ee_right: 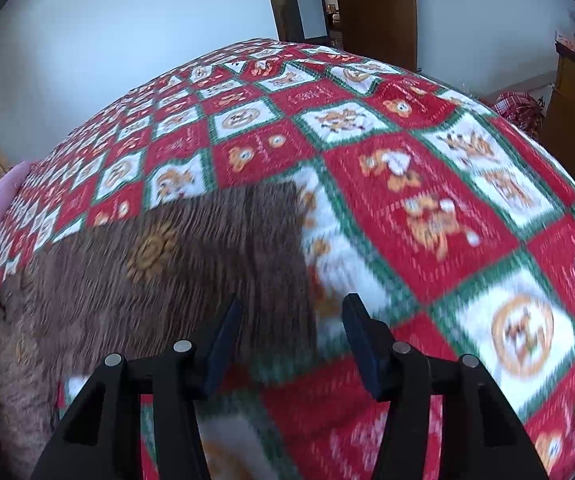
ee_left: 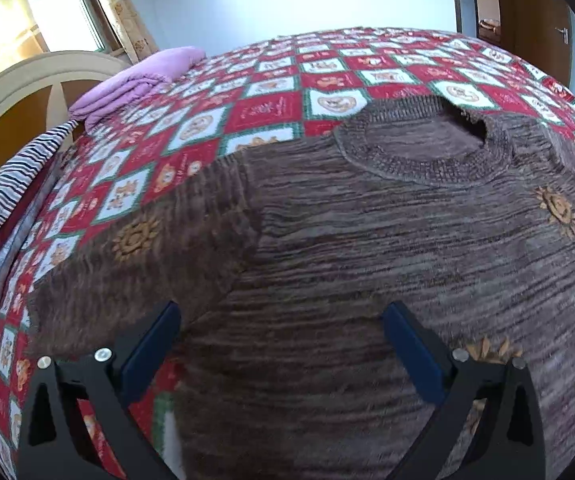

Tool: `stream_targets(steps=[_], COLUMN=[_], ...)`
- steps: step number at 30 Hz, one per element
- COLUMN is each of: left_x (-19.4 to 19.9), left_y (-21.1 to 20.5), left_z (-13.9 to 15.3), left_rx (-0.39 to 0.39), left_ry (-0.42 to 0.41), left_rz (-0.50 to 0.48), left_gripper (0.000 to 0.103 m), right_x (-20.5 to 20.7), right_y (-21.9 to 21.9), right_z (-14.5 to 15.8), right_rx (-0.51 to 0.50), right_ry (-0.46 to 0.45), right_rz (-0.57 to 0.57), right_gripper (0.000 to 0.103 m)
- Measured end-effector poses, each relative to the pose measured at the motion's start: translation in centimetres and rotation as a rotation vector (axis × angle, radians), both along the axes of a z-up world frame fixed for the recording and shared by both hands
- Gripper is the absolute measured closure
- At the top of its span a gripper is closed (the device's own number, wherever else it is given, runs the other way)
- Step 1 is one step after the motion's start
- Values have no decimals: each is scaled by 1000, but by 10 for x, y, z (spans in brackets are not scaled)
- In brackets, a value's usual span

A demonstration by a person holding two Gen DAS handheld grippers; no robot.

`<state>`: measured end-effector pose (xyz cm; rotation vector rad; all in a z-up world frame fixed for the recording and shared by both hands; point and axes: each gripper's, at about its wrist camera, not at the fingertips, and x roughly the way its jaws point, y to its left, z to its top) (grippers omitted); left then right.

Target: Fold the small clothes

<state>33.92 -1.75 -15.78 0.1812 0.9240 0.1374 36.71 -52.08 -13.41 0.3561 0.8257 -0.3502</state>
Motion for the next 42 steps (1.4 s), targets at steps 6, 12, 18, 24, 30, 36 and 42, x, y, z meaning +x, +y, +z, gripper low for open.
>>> stream_targets(steps=[6,12,18,24,30,36,42], left_x=[8,10,8,8,6,5,3], left_y=[1,6,4,8,13,15,21], left_z=[-7,-13,-14,-14,-13,-12,-10], left_rx=[-48,-110,-112,-136,-163,-186,-228], left_ry=[23,38,29,24,18,13,0], left_rz=[16,31,29,28,12,-9,-20], left_gripper=[0,0,0,0,0,0,0], right_x=[31,47,42,31,24,17,15], right_y=[-10,0,-1,13,44,95,152], right_z=[-2,-7,4,40,80,121,151], right_rx=[-28,-103,-58,-78,-103,-150,-192], right_ry=[4,49,28,-28,-63,-110,-130], right_rz=[31,75,112,131,180,260,346], right_gripper=[49,62,98,99,99,99,99])
